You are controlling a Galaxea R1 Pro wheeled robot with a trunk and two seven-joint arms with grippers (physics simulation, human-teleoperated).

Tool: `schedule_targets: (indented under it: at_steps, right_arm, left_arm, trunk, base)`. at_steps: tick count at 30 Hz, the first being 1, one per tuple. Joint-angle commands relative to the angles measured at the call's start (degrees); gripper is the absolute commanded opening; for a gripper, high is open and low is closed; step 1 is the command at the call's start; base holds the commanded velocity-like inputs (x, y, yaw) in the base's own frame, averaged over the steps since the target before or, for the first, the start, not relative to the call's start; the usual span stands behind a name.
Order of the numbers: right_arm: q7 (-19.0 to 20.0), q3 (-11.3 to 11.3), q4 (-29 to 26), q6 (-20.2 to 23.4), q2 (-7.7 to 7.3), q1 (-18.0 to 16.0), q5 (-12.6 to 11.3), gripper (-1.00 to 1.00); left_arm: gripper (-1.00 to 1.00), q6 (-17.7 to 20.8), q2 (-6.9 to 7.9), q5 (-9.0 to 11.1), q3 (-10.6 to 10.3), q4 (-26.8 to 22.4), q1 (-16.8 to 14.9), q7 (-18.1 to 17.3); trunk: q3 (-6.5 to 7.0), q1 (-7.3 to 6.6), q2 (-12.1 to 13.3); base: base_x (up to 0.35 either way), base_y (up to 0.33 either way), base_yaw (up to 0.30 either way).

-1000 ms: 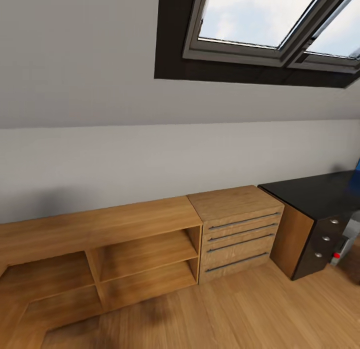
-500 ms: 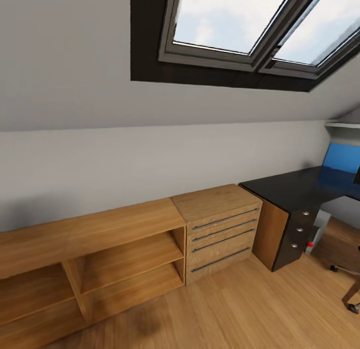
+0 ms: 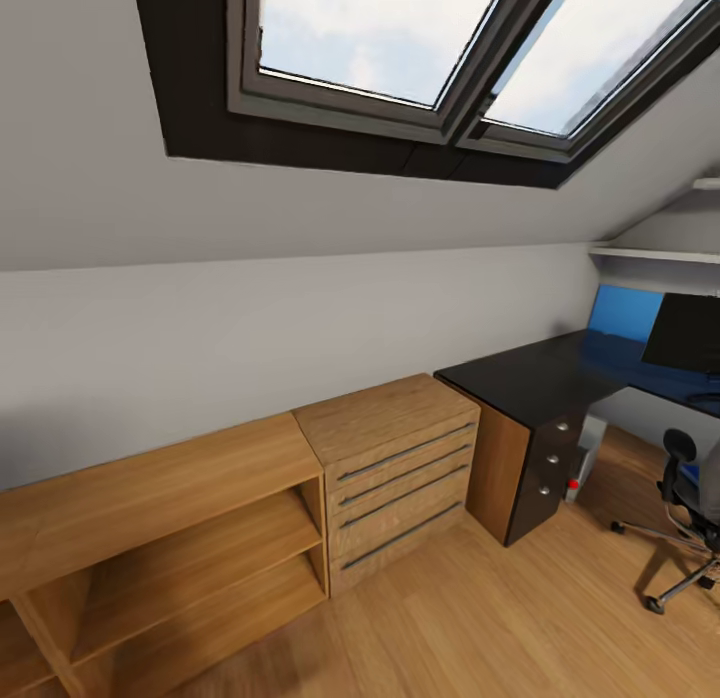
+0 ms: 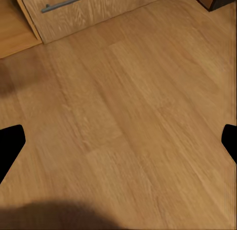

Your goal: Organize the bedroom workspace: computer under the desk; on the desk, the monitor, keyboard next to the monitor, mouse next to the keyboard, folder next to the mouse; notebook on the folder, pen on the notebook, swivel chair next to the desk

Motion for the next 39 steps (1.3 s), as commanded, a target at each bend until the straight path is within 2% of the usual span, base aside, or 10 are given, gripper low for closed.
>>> schedule_targets:
  at_steps: [1, 22, 31, 39]
  right_arm:
    - [-0.03, 0.04, 0.06, -0.17, 0.00, -0.05, 0.03, 1.00]
    - [-0.10, -0.09, 0.06, -0.10, 0.04, -0.05, 0.02, 1.00]
    - [-0.14, -0.07, 0.11, -0.09, 0.21, -0.05, -0.02, 1.00]
    - [-0.11, -0.03, 0.15, -0.09, 0.28, -0.05, -0.02, 1.00]
  left_arm:
    - [1.00, -0.13, -0.01, 0.01, 0.03, -0.02, -0.02, 0.06]
    - [1.00, -0.13, 0.04, 0.01, 0.11, 0.00, 0.00, 0.11]
    - [1.00, -0.13, 0.07, 0.05, 0.16, 0.00, -0.02, 0.11]
    - [1.00, -0.13, 0.07, 0.18, 0.12, 0.00, 0.01, 0.11]
  trunk:
    - [-0.03, 0.03, -0.04]
    - [0.96, 0.03, -0.04]
    - [1.03, 0.03, -0.04]
    - [1.03, 0.03, -0.04]
  base:
    - [0.177, -0.131, -0.237]
    - [0.024, -0.018, -0.236]
    - [0.012, 0.000, -0.035]
    - [0.240, -0.123, -0.001]
